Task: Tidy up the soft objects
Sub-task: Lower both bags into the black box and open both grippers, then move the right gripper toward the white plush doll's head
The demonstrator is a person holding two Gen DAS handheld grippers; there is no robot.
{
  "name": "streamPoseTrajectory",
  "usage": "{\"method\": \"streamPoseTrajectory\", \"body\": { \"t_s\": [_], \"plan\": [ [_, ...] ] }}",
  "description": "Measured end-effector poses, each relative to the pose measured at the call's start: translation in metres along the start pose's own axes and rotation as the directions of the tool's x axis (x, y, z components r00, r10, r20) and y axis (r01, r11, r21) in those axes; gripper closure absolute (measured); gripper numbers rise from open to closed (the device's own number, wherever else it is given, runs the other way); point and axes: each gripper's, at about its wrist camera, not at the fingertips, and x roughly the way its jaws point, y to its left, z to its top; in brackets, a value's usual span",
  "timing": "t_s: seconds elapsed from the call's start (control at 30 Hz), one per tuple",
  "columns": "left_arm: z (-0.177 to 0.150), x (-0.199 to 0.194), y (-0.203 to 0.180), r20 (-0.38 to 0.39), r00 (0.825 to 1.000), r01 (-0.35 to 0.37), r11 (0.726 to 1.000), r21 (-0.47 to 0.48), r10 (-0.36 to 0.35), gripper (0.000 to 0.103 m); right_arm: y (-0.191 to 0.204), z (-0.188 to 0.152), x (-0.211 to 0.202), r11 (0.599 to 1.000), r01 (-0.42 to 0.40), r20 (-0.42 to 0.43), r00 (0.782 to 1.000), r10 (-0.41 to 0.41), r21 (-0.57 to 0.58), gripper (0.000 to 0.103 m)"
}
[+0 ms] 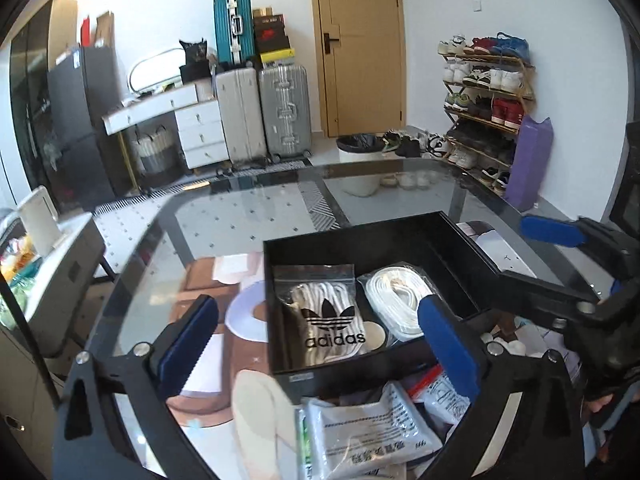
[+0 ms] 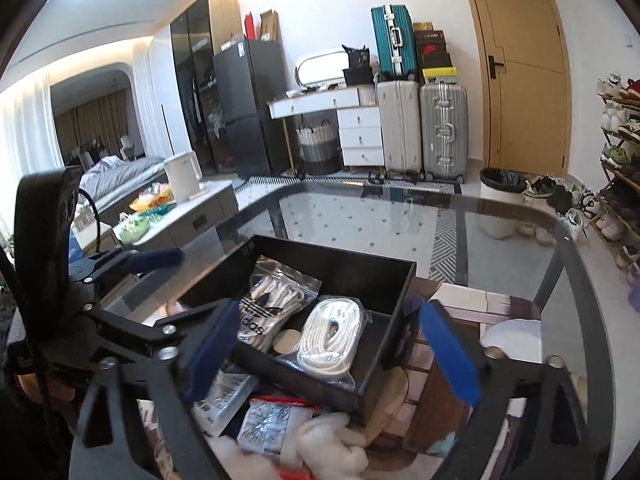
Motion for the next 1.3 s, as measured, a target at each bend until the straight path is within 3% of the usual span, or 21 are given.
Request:
{"method": "streamPoseTrajectory", "body": {
  "t_s": [0.23, 0.43, 1.0, 1.3],
  "plan": [
    [-0.011, -0.008, 0.006, -0.029, 0.996, -0.082, 0.997, 0.004, 0.082, 0.001, 0.008, -0.016, -0.028, 1.0, -0.011, 0.013, 1.0, 0.01, 0.022, 0.001],
    [-0.029, -0.008, 0.014, -0.087, 0.99, -0.11, 0.994, 0.013, 0.11, 0.001, 0.019, -0.033, -0.042, 0.999, -0.016, -0.003, 1.0, 0.016, 0.036, 0.001],
    [-0.075, -0.02, 0.026, -0.158, 0.986, -0.058, 0.997, -0.052, 0.049, 0.001, 0.034, -0.077, -0.053, 0.999, 0.027, -0.08, 0.996, -0.025, 0.024, 0.001],
    [-0.089, -0.03, 0.027, -0.146, 0.989, 0.025, 0.998, -0.063, -0.034, 0.001, 0.037, -0.09, -0.051, 0.999, 0.043, -0.109, 0.993, -0.042, 0.012, 0.001]
  ]
}}
